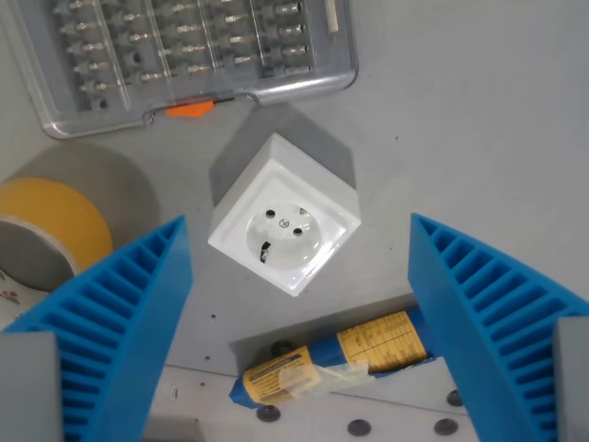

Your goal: Move above the white socket

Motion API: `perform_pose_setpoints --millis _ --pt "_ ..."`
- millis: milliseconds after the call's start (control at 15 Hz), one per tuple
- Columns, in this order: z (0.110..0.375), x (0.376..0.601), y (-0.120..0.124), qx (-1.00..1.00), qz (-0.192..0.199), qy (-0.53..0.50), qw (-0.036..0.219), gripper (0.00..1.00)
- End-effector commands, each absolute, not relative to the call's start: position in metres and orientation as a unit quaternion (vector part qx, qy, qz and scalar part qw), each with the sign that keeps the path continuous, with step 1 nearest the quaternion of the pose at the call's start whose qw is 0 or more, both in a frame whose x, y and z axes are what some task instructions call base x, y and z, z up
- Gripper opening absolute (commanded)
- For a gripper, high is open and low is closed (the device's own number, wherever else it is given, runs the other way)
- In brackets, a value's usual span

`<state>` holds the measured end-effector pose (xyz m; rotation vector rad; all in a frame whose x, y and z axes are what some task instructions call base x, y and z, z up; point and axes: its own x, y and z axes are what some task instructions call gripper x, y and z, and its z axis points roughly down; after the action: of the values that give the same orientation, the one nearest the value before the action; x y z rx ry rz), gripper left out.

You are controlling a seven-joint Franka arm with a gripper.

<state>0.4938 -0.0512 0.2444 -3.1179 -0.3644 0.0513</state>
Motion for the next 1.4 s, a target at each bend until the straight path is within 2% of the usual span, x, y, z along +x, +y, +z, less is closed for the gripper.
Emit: perform_pose_setpoints --millis 67,1400 --pt "0.237 0.486 -0.052 -0.999 -0.021 -0.027 -0.005 1.00" --pt "0.190 0.461 -0.054 -0.986 -0.036 0.162 0.011 1.00"
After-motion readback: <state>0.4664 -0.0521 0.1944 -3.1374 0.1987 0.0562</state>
